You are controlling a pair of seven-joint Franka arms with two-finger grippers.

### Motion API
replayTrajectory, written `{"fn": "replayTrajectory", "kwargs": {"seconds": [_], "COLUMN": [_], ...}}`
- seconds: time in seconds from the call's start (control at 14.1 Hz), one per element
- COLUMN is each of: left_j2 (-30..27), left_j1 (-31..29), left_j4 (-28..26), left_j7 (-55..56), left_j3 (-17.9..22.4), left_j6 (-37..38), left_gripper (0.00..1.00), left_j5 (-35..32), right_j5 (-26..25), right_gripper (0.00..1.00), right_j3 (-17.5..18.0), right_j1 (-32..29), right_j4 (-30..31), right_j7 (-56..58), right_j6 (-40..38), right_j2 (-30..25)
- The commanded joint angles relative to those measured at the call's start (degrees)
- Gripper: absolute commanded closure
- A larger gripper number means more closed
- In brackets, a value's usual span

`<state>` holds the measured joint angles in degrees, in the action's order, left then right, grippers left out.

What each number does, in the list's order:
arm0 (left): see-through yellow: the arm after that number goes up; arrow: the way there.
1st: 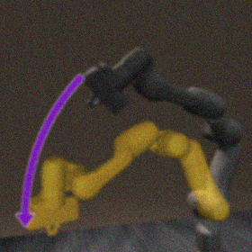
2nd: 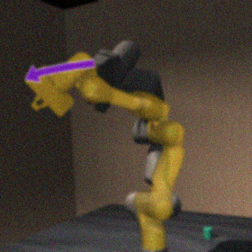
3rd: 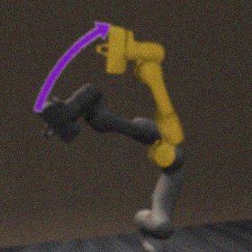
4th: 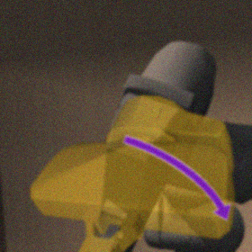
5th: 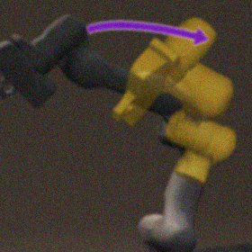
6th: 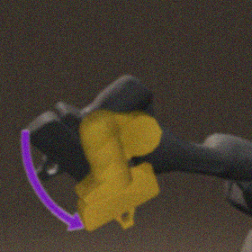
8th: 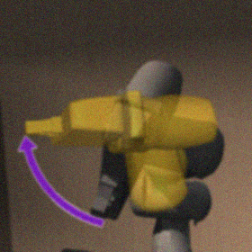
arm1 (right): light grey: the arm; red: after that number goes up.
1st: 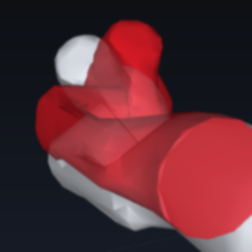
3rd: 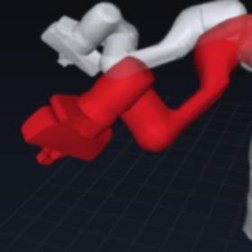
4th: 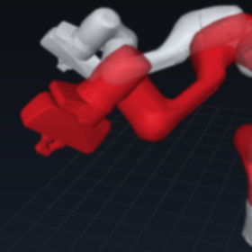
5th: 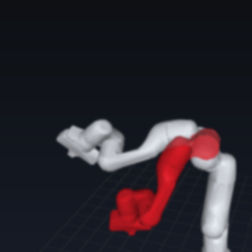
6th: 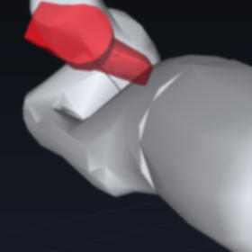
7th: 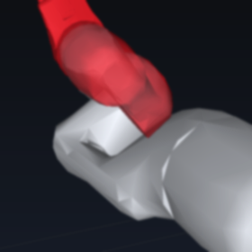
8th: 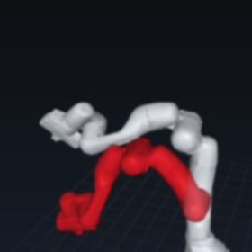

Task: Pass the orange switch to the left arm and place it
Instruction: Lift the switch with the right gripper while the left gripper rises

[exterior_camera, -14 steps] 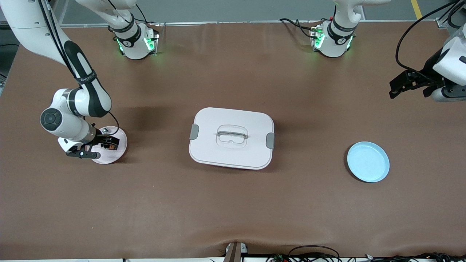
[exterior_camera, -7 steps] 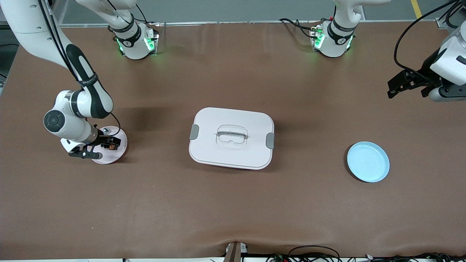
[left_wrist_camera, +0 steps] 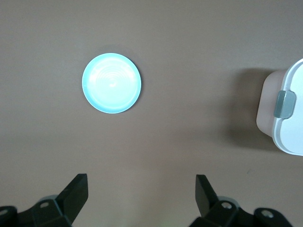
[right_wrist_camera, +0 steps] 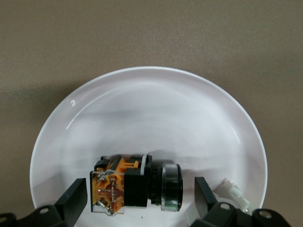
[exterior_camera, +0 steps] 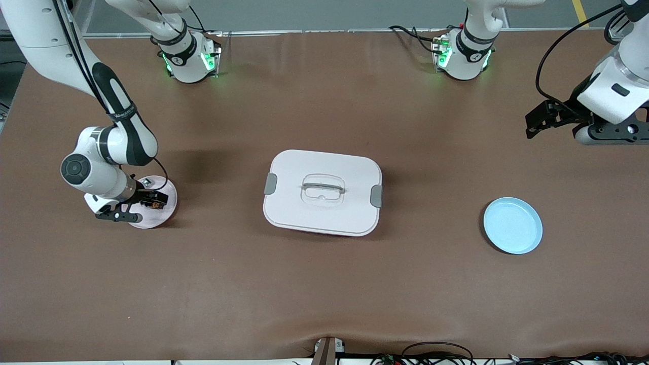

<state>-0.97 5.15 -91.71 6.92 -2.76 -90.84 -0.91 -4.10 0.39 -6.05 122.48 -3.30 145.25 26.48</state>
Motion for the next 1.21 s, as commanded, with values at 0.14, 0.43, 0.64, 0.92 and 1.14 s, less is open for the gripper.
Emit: {"fn": "replayTrajectory", "kwargs": {"seconds": [0.14,0.43,0.64,0.92,1.14], "left_j2": [-0.08,0.35,0.71,0.27,0.27], "left_j1": [-0.14,-0.31,-0.4,-0.75,-0.84], "left_j4": [0.31,0.04,0.22,0.4,0.31], "left_j7": [0.46,0.46,0.46,0.37,0.37], "left_j3": [-0.4,-0.4,-0.4,-0.4,-0.31], "left_j6": [-0.3,-1.79,-1.98,-1.89,-1.62], "left_gripper": [0.0,0.0,0.0,0.0,0.0], "left_j5": [-0.58,-0.5,-0.5,-0.32,-0.32], "right_j5": [0.24,0.15,0.15,0.15,0.15], "right_gripper": [0.22,0.69,0.76,0.76,0.76], "right_j3": [0.75,0.84,0.84,0.92,1.19], "right_j1": [-0.8,-0.54,-0.45,-0.28,0.42], "right_j4": [-1.19,-1.28,-1.63,-1.72,-2.16], "right_j7": [-0.48,-0.48,-0.3,-0.04,-0.57], "right_j6": [0.03,-0.06,-0.67,-2.77,-9.25], "right_j2": [0.41,0.41,0.41,-0.64,-4.93]}}
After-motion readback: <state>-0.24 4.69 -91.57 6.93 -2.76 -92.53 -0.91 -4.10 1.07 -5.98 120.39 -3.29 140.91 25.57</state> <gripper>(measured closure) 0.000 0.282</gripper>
